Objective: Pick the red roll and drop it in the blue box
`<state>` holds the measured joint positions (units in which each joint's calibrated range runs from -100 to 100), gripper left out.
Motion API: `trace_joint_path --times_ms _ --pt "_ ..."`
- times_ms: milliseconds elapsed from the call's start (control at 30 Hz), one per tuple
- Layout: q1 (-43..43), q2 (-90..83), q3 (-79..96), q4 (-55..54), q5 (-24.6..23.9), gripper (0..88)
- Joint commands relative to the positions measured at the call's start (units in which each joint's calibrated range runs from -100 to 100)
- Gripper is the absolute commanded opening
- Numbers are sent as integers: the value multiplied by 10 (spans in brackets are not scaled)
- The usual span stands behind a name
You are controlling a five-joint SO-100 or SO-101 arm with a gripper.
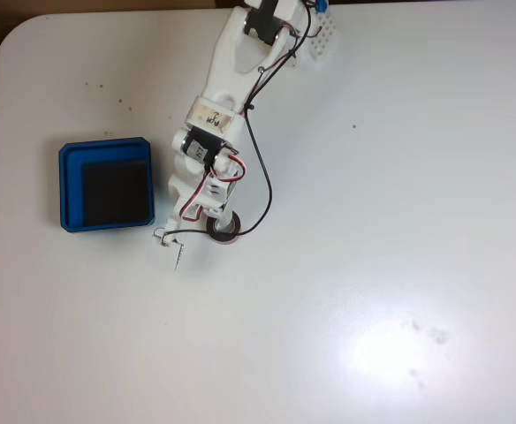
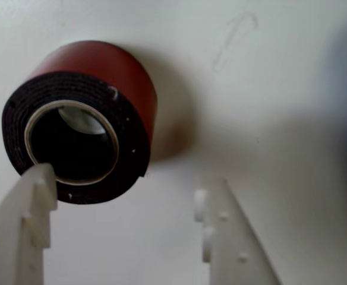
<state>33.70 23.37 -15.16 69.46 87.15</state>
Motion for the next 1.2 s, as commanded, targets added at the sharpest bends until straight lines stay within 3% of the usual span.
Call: trace_joint_path --times_ms 0,1167 --pt "-1 -2 -37 5 4 221" --pt "0 75 -37 -57 6 220"
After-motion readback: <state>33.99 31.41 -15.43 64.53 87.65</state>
